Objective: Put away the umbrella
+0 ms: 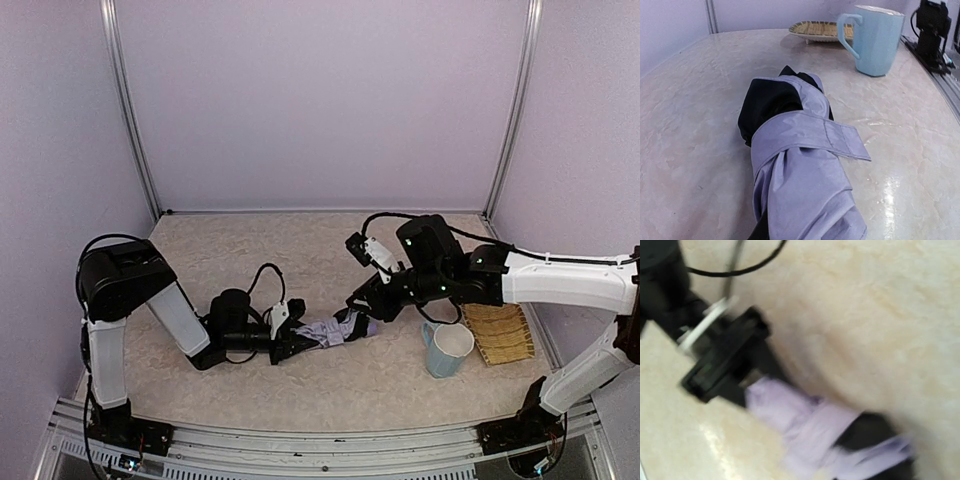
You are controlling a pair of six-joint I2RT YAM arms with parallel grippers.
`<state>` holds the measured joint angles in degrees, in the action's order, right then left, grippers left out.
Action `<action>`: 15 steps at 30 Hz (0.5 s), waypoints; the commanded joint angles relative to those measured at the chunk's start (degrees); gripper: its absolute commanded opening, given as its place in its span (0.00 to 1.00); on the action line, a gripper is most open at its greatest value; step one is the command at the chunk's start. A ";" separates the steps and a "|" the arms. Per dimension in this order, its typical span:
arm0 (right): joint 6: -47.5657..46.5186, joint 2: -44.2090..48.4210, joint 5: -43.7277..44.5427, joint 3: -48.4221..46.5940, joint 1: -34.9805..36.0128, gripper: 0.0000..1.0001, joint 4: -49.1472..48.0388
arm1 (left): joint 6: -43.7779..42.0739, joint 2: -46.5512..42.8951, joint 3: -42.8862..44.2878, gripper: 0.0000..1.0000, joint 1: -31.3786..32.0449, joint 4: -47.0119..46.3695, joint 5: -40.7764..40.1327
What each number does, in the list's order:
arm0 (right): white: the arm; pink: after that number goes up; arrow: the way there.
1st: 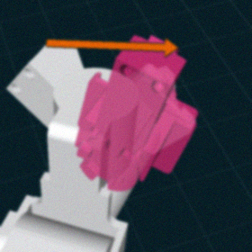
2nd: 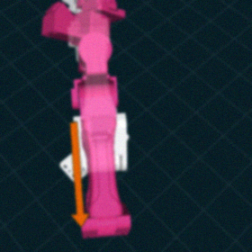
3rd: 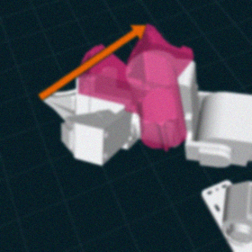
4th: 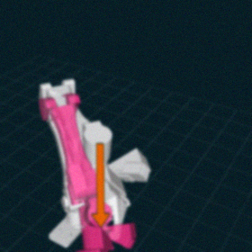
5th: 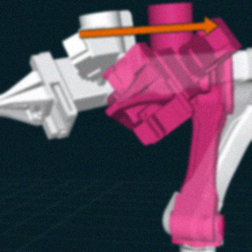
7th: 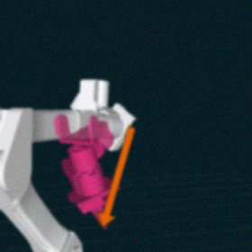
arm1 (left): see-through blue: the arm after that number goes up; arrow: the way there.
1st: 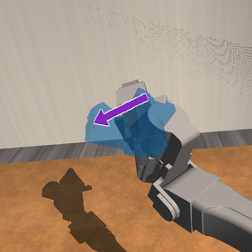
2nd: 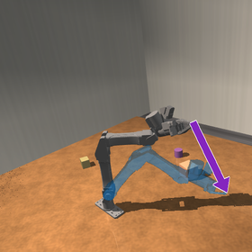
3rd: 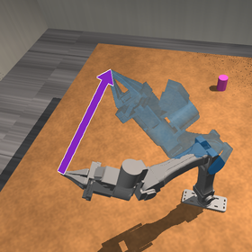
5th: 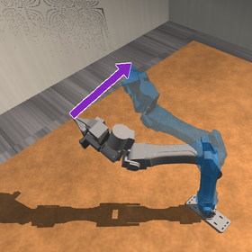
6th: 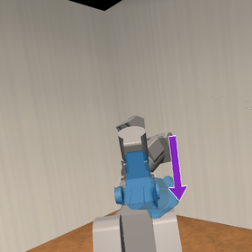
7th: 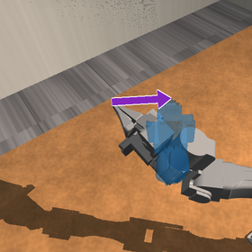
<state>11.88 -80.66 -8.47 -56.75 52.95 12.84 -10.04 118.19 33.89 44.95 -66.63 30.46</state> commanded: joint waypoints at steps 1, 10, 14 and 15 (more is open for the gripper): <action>-6.87 -0.97 1.50 -5.68 -1.22 0.29 13.28 | -18.47 -4.23 -1.30 0.26 3.48 19.65 -2.59; -14.79 -10.00 -1.31 -13.38 -0.94 0.43 21.18 | -23.61 -12.82 -5.88 0.99 5.92 16.49 -9.71; -18.40 -11.91 -0.69 -13.33 1.85 0.56 19.71 | -21.06 -18.65 -6.99 0.99 6.03 18.69 -9.63; -19.70 -12.49 0.20 -13.02 2.85 0.59 19.00 | -19.62 -19.94 -7.64 0.99 6.03 18.47 -10.24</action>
<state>-2.15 -91.53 -8.73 -68.55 52.60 31.55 -31.31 103.39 27.24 50.61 -48.73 22.28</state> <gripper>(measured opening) 0.541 0.987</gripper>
